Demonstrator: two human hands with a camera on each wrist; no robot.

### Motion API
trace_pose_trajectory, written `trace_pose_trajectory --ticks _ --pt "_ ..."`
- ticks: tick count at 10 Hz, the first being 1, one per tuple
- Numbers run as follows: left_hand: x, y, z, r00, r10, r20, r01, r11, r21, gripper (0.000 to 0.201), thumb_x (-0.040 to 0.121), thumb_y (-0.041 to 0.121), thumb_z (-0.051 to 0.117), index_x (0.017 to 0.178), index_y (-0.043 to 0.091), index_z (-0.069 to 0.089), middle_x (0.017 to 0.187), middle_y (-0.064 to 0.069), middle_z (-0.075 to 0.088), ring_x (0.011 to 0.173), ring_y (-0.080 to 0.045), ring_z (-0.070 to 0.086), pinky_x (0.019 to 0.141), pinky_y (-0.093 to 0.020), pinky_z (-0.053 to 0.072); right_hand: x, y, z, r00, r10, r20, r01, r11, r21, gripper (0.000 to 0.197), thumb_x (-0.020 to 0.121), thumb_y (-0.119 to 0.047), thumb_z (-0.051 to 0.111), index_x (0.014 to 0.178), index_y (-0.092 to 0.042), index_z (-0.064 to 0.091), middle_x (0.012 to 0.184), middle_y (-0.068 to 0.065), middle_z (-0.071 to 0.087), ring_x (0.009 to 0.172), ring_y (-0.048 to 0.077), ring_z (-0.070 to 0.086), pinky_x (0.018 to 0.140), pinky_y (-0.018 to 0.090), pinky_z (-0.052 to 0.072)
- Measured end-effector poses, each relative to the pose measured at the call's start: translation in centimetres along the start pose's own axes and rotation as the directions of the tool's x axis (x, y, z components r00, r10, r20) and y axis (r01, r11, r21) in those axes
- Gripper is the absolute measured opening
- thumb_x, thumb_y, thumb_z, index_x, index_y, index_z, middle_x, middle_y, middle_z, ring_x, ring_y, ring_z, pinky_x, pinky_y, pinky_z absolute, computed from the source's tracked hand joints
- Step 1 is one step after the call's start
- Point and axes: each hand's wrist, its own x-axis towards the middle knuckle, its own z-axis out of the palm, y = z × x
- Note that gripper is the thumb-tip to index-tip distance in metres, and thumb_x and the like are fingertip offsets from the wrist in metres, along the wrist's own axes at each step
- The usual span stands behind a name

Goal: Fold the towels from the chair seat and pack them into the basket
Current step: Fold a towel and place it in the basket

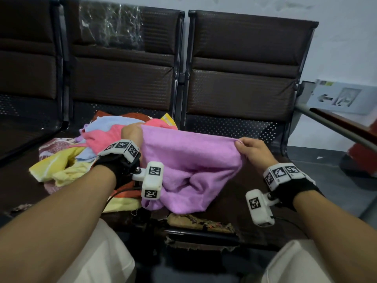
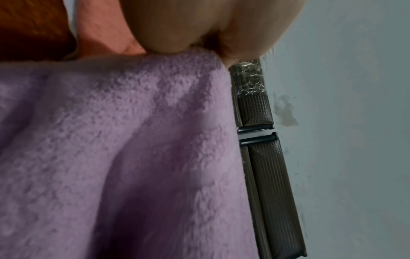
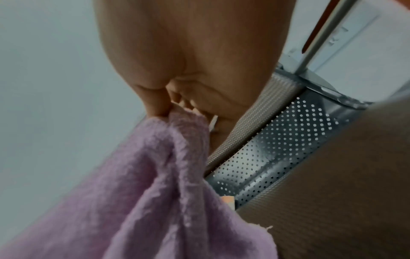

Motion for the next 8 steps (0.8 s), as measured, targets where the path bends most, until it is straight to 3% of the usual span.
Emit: trace_pose_trajectory --ticks 1,2,3,4,5,6,7,8 --pt "-0.1 -0.3 -0.8 0.999 0.018 -0.05 -0.013 0.995 0.094 0.04 0.098 0.013 0.037 0.133 -0.005 0.046 0.124 -0.019 0.054 0.113 -0.025 0.053 0.057 -0.019 0.031 -1.1 0.3 0.1 0.986 0.013 0.165 0.019 0.982 -0.188 0.029 0.097 -0.01 0.051 0.069 -0.002 0.054 0.063 0.002 0.046 0.062 0.012 0.039 0.058 0.026 0.031" --pt "0.2 -0.4 -1.2 0.995 0.044 -0.086 -0.033 0.991 0.127 0.039 0.098 0.011 0.036 0.132 -0.006 0.046 0.138 -0.024 0.047 0.128 -0.036 0.045 0.056 -0.017 0.029 -1.5 0.8 -0.2 0.962 0.075 0.263 0.065 0.872 -0.484 0.029 0.098 -0.018 0.049 0.07 -0.012 0.054 0.067 0.002 0.05 0.066 0.013 0.044 0.063 0.031 0.036" --pt "-0.5 0.2 -1.5 0.995 0.052 -0.082 -0.054 0.998 -0.018 0.034 0.096 0.009 0.042 0.127 0.0 0.053 0.131 -0.019 0.055 0.123 -0.032 0.051 0.066 -0.02 0.04 -1.4 1.5 -0.7 0.969 0.132 0.208 0.071 0.658 -0.749 0.014 0.093 -0.017 0.054 0.089 -0.014 0.067 0.082 0.005 0.062 0.078 0.018 0.055 0.071 0.026 0.039" --pt "-1.8 -0.4 -1.0 0.977 0.212 -0.007 -0.194 0.91 0.368 0.029 0.094 0.004 0.045 0.121 0.004 0.056 0.124 -0.014 0.06 0.118 -0.028 0.055 0.085 -0.028 0.044 -1.3 2.2 -0.7 0.986 0.154 0.061 -0.048 0.615 -0.787 0.018 0.088 -0.01 0.054 0.096 -0.016 0.069 0.093 0.011 0.068 0.091 0.026 0.061 0.075 0.025 0.041" --pt "-1.9 -0.8 -0.3 0.99 0.135 0.037 -0.14 0.95 0.28 0.034 0.096 0.006 0.041 0.126 -0.004 0.053 0.13 -0.023 0.055 0.122 -0.035 0.051 0.068 -0.021 0.043 -0.4 2.6 -0.5 0.975 0.182 -0.126 -0.221 0.775 -0.592 0.018 0.088 -0.006 0.052 0.085 -0.014 0.069 0.088 0.014 0.066 0.088 0.024 0.06 0.078 0.03 0.043" --pt "-1.5 -1.1 0.9 0.987 0.141 0.081 -0.161 0.914 0.372 0.035 0.096 0.007 0.04 0.126 -0.006 0.053 0.131 -0.025 0.053 0.12 -0.036 0.052 0.092 -0.034 0.047 0.9 2.1 -0.1 0.93 0.29 -0.226 -0.311 0.948 -0.064 0.03 0.09 0.001 0.045 0.068 -0.012 0.061 0.068 0.015 0.057 0.068 0.025 0.054 0.067 0.038 0.046" --pt "-1.9 -0.4 2.5 0.986 0.124 0.107 -0.149 0.951 0.271 0.037 0.096 0.011 0.039 0.127 -0.004 0.052 0.127 -0.022 0.056 0.102 -0.023 0.054 0.099 -0.04 0.044 2.0 0.6 0.6 0.91 0.331 -0.25 -0.251 0.919 0.305 0.032 0.094 0.003 0.04 0.073 -0.012 0.059 0.064 0.012 0.053 0.057 0.02 0.049 0.051 0.027 0.043" --pt "-2.9 1.2 4.0 0.958 0.173 0.227 -0.168 0.985 -0.041 0.031 0.099 0.014 0.039 0.121 -0.003 0.054 0.11 -0.016 0.054 0.098 -0.022 0.049 0.098 -0.042 0.043 3.1 -1.4 0.8 0.913 0.197 -0.358 -0.005 0.882 0.472 0.029 0.094 0.005 0.042 0.078 -0.012 0.059 0.074 0.009 0.056 0.067 0.018 0.052 0.062 0.029 0.043"
